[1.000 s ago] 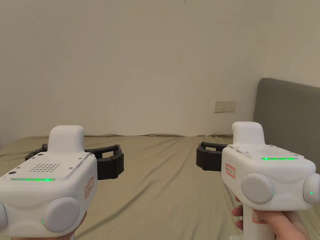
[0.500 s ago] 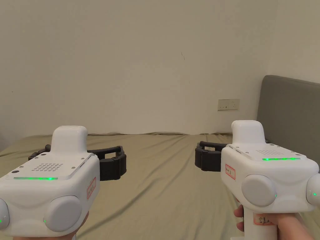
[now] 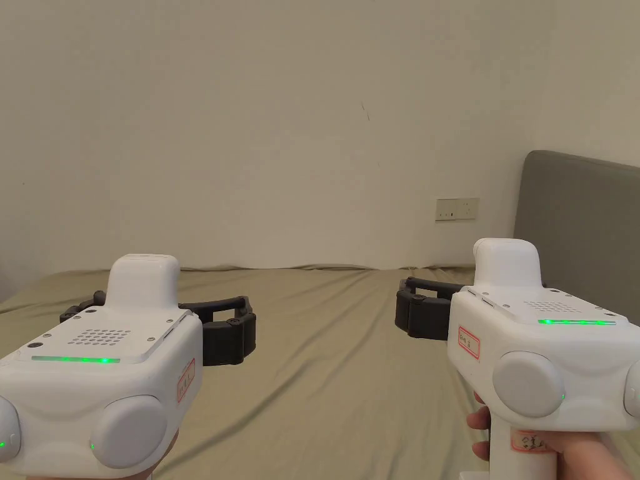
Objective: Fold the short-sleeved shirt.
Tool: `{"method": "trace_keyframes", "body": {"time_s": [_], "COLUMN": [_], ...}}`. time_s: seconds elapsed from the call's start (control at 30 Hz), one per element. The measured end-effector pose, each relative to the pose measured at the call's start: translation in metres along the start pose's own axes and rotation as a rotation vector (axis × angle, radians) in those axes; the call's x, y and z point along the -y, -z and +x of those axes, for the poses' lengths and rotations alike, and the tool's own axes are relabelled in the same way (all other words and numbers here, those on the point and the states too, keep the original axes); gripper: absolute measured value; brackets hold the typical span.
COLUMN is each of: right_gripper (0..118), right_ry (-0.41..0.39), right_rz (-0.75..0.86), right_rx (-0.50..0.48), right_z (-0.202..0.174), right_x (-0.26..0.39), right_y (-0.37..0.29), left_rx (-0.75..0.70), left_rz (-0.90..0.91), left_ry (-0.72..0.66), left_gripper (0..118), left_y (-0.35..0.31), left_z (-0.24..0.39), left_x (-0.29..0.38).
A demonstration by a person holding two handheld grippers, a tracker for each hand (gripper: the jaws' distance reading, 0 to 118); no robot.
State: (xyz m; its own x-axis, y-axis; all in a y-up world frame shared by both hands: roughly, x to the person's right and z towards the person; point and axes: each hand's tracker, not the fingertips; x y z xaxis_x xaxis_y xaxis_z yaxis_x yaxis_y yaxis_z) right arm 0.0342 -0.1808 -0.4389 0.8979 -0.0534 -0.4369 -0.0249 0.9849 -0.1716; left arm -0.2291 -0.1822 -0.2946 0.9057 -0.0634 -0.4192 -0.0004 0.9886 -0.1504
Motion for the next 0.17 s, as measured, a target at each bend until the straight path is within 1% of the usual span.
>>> {"method": "trace_keyframes", "body": {"time_s": [0.1,0.17], "right_gripper": [118,118], "right_ry": [-0.023,-0.026], "right_rz": [0.0,-0.002], "right_rx": [0.029,0.02], "right_z": [-0.0045,-0.0061], "right_x": [-0.0008,-0.002], "right_y": [-0.0006,-0.001], "left_rx": [-0.001,0.0], "left_rz": [0.0,-0.002], "left_ry": [-0.005,-0.005], "left_gripper": [118,118], "left_y": [-0.0008,-0.0009], "left_z": [-0.0003,-0.0001], "left_x": [-0.0009,-0.0016]}}
